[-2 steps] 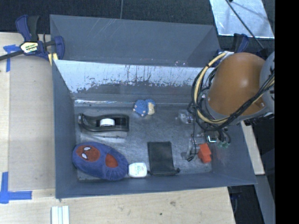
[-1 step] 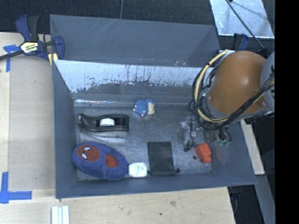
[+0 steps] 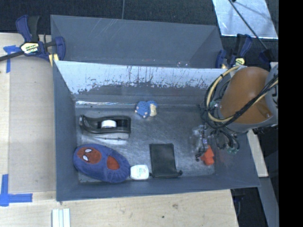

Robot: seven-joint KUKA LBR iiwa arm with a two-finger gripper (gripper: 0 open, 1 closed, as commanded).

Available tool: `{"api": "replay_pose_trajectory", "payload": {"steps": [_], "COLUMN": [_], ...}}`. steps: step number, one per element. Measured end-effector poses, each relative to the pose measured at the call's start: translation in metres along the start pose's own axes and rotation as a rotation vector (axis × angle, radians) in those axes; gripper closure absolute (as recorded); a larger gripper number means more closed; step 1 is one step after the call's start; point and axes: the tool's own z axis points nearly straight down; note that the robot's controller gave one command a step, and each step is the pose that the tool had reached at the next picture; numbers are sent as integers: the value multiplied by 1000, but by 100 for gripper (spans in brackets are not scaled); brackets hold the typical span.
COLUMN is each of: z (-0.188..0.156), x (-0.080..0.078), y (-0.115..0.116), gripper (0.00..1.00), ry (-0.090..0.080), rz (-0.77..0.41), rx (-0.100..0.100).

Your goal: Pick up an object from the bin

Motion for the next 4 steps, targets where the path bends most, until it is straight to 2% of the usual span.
{"api": "replay_pose_trajectory", "payload": {"steps": [1, 2, 3, 4], "z": [-4, 31, 30, 20], "x": [-2, 24, 15, 39], "y": [4, 55, 121, 31], "gripper": [0, 0, 0, 0], "ry": [-7, -4, -11, -10], "rz": [-6, -249, -439, -591], "rx": [-2, -4, -3, 2]}}
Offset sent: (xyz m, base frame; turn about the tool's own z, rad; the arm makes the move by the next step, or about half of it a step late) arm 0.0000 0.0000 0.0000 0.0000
